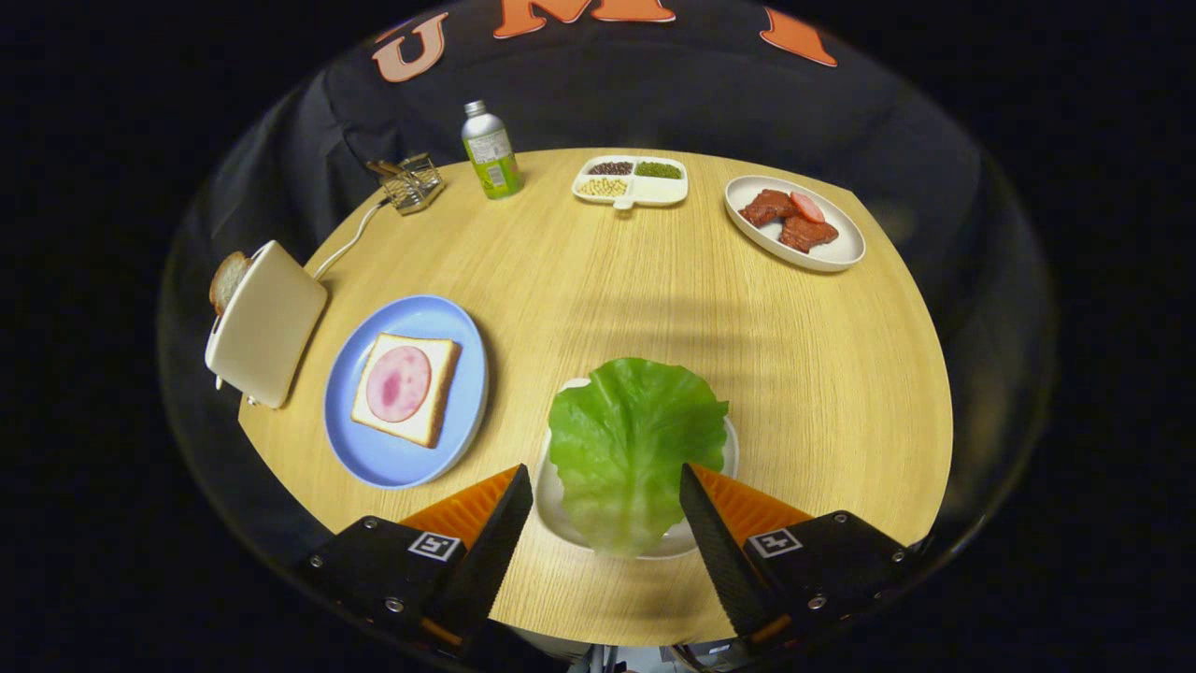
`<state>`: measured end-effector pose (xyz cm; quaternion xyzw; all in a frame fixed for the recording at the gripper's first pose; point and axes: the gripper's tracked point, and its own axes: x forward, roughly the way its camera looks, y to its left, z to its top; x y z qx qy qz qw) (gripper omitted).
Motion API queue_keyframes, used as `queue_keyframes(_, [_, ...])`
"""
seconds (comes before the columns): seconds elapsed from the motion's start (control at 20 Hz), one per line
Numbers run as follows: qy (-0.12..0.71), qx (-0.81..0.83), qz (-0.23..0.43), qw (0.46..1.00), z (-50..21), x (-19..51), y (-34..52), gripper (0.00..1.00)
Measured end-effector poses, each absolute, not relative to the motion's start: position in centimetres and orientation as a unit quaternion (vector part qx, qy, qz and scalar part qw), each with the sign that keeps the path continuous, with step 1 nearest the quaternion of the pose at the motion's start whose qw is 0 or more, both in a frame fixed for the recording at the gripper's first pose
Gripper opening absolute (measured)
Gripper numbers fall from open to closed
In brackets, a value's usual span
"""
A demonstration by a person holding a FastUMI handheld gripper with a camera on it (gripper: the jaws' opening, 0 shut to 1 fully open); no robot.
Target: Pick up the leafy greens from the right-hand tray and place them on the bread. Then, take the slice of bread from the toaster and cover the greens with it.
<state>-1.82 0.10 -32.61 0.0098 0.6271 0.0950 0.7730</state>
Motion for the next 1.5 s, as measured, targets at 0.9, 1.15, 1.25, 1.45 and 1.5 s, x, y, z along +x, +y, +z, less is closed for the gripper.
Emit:
queue_keyframes(0.9, [0.649, 0.001, 0.046, 0.76, -37.6, -1.3, -0.6, 0.84])
queue_keyframes(1.15, [0.641, -0.001, 0.045, 0.766, -37.6, -1.2, -0.7, 0.34])
queue_keyframes(1.25, [0.637, -0.01, 0.052, 0.769, -37.5, -1.1, -0.4, 0.23])
queue_keyframes(1.45, [0.637, -0.009, 0.053, 0.769, -37.5, -1.1, -0.1, 0.12])
queue_keyframes(1.5, [0.64, 0.0, 0.054, 0.767, -37.3, -1.1, 0.0, 0.11])
